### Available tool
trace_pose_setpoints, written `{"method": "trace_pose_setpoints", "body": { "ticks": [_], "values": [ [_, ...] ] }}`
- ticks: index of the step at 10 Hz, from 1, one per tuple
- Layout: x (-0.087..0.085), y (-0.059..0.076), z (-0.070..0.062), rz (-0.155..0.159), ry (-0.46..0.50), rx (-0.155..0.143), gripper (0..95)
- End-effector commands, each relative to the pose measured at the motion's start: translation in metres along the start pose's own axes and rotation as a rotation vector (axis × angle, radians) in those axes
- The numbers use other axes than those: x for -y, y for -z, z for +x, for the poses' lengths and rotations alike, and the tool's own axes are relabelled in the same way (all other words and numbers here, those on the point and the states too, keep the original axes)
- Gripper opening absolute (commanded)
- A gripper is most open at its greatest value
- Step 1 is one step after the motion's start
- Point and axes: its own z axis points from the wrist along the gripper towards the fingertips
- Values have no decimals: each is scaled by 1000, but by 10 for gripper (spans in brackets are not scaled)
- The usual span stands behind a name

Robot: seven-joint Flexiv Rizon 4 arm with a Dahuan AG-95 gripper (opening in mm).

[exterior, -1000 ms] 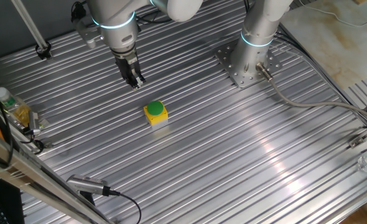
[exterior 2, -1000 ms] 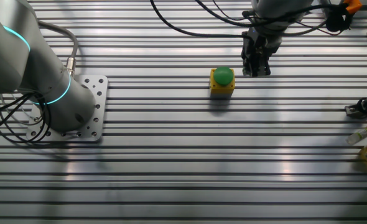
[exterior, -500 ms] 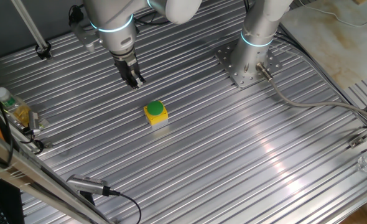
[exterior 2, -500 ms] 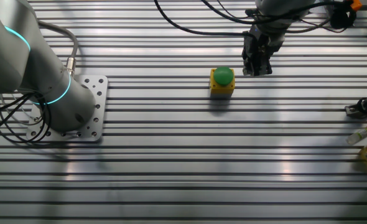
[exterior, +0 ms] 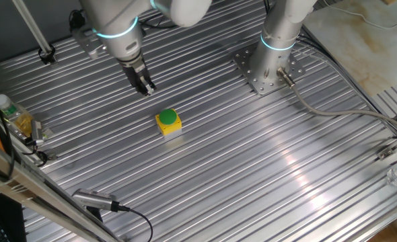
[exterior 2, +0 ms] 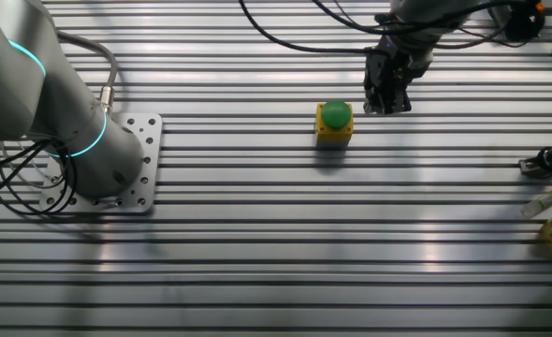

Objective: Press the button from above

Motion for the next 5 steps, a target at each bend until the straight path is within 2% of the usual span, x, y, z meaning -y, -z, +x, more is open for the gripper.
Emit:
{"method": "trace_pose_setpoints", "body": {
  "ticks": [1,5],
  "values": [
    [0,0,4,-2,5,9,0],
    [0,0,4,-2,10,10,0]
  ]
}}
